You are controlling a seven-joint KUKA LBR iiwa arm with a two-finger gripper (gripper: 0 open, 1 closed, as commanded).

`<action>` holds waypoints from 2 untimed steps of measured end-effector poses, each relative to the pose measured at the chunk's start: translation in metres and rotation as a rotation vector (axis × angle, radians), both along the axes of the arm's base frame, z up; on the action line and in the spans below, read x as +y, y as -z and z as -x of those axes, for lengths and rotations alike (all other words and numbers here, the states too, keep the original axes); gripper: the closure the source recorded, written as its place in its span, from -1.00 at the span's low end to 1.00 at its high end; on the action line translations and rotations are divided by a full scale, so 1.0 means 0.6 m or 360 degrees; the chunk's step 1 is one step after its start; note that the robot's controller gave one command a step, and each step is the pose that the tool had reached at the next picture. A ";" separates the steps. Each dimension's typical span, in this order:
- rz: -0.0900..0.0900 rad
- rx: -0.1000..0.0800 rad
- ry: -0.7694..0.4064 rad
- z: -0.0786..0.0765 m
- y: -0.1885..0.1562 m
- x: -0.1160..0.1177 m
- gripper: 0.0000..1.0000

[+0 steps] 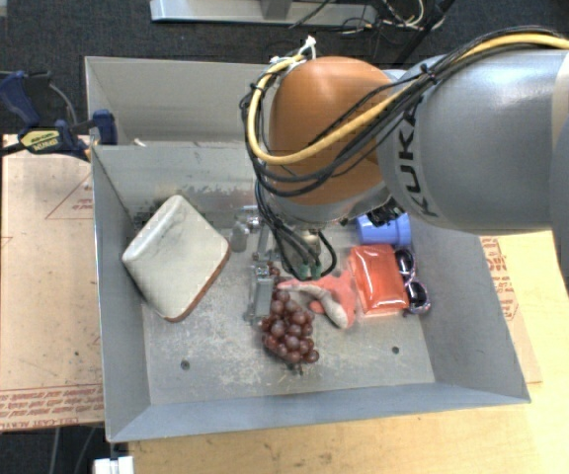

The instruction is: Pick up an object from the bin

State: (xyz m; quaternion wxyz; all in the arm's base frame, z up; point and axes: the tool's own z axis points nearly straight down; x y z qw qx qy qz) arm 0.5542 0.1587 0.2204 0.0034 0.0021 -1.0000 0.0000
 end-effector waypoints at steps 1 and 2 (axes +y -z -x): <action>-0.0002 -0.0011 0.0005 -0.002 -0.007 -0.001 -1.00; -0.0008 -0.0024 -0.0069 -0.008 0.036 -0.030 -1.00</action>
Offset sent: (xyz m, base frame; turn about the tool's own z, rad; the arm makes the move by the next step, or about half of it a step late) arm 0.0072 -0.0757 -0.1056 -0.1457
